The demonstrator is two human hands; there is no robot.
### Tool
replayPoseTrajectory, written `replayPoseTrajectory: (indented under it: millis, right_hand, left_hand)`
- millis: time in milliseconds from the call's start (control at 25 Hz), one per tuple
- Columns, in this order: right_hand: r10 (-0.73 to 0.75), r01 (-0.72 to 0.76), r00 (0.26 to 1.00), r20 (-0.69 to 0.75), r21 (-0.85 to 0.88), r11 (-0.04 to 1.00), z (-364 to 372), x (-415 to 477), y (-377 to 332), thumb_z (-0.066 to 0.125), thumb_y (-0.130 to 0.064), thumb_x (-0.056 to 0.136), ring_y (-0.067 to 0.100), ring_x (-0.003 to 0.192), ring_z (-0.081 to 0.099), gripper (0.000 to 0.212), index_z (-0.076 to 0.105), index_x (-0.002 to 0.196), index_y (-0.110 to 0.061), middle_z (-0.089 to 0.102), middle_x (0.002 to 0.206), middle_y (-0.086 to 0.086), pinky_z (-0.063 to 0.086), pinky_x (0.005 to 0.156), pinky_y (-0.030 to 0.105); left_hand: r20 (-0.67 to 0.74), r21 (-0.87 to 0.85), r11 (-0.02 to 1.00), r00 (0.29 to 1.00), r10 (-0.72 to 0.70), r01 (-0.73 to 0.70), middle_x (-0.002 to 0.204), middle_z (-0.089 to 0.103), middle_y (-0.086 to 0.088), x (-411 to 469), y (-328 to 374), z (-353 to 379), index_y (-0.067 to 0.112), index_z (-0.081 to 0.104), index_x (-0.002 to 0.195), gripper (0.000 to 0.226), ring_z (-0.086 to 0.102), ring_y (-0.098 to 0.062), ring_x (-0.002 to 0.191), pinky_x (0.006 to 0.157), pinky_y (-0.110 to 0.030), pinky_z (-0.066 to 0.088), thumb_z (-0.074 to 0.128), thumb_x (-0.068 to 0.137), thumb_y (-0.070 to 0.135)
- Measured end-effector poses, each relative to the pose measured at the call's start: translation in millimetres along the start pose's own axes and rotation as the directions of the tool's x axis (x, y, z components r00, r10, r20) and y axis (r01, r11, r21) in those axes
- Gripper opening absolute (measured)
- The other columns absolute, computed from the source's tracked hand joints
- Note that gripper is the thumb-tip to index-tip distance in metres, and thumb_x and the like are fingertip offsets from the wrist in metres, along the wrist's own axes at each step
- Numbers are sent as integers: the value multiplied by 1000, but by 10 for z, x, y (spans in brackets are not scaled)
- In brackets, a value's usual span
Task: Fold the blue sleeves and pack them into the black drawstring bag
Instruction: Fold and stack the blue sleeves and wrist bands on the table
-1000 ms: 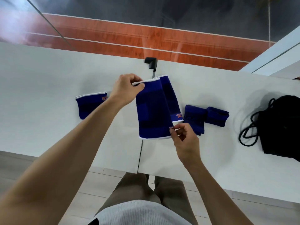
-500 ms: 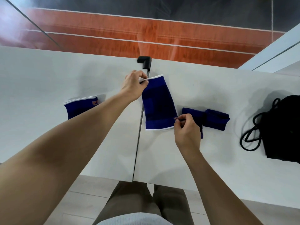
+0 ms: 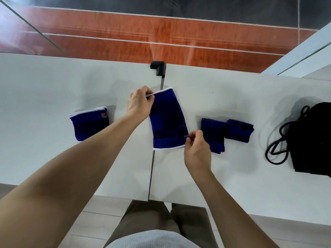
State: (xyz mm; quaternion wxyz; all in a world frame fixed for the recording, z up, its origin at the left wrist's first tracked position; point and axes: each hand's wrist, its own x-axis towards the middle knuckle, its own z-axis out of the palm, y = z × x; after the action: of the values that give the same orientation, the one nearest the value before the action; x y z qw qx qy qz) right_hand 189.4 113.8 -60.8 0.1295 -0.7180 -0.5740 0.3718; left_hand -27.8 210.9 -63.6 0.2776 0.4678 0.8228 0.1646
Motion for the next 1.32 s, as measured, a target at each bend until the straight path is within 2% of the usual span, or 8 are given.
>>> replayPoseTrajectory:
  millis: [440, 560, 640, 760, 920, 1120, 1240, 1320]
  right_hand:
    - [56, -55, 998, -24, 25, 998, 168, -26, 59, 52, -15, 101, 13, 74, 54, 5, 48, 104, -13, 58, 95, 4, 49, 64, 34]
    - [83, -84, 996, -32, -29, 996, 183, -54, 36, 50, -16, 102, 13, 68, 47, 7, 47, 104, -11, 52, 98, 4, 40, 63, 31]
    - [123, -124, 992, -22, -80, 989, 188, -75, 32, 47, -21, 104, 18, 70, 48, 12, 49, 105, -9, 51, 102, 5, 39, 65, 32]
    - [82, -83, 997, -9, -130, 988, 209, -157, 29, 49, -28, 104, 18, 68, 49, 20, 53, 107, -9, 50, 105, 5, 39, 62, 30]
    - [169, -185, 981, 100, 189, 964, 219, -290, 43, 52, -28, 103, 11, 68, 58, 13, 51, 104, -16, 62, 93, 4, 42, 54, 19]
    - [297, -398, 917, 267, 552, 733, 47, -434, 82, 57, -16, 99, 17, 61, 59, 13, 55, 112, -17, 66, 86, 13, 50, 51, 21]
    - [56, -128, 984, 169, 457, 880, -138, -497, 252, 47, -6, 102, 17, 80, 62, 21, 60, 115, -16, 66, 98, 5, 52, 64, 18]
    - [-259, 251, 954, 148, 72, 965, -240, -480, 419, 53, -4, 97, 11, 103, 55, 39, 55, 130, -24, 59, 122, -6, 47, 88, 20]
  left_hand:
    - [-33, 142, 986, 996, 88, -82, 114, 53, -7, -66, -47, 135, 18, 49, 113, 19, 52, -28, 100, 74, -39, 41, 56, 97, 26]
    - [-119, 317, 894, 922, 369, -317, 117, 52, -11, -352, -88, 124, 15, 53, 117, 25, 51, -31, 98, 79, -42, 47, 58, 95, 25]
    - [-43, 317, 777, 810, 584, -544, 114, 57, -10, -738, -238, 218, 14, 60, 114, 23, 53, -32, 94, 82, -45, 47, 53, 97, 27]
    - [213, 313, 737, 801, 560, -599, 142, 51, -8, -1297, -594, 386, 16, 56, 132, 47, 48, -35, 128, 103, -44, 42, 51, 95, 45]
    - [333, 359, 750, 827, 454, -556, 159, 33, -7, -1503, -725, 401, 17, 43, 145, 74, 25, -33, 148, 115, -46, 32, 65, 84, 51]
    - [308, 354, 745, 822, 478, -566, 144, 53, -6, -1676, -739, 349, 18, 53, 135, 61, 48, -32, 133, 104, -45, 41, 77, 78, 22]
    - [235, 272, 781, 826, 512, -562, 132, 64, -4, -1777, -769, 299, 15, 59, 130, 46, 59, -30, 121, 97, -41, 45, 70, 85, 17]
    - [234, 226, 794, 822, 518, -565, 124, 68, -1, -1824, -779, 219, 18, 59, 127, 36, 60, -26, 115, 94, -39, 44, 61, 91, 20]
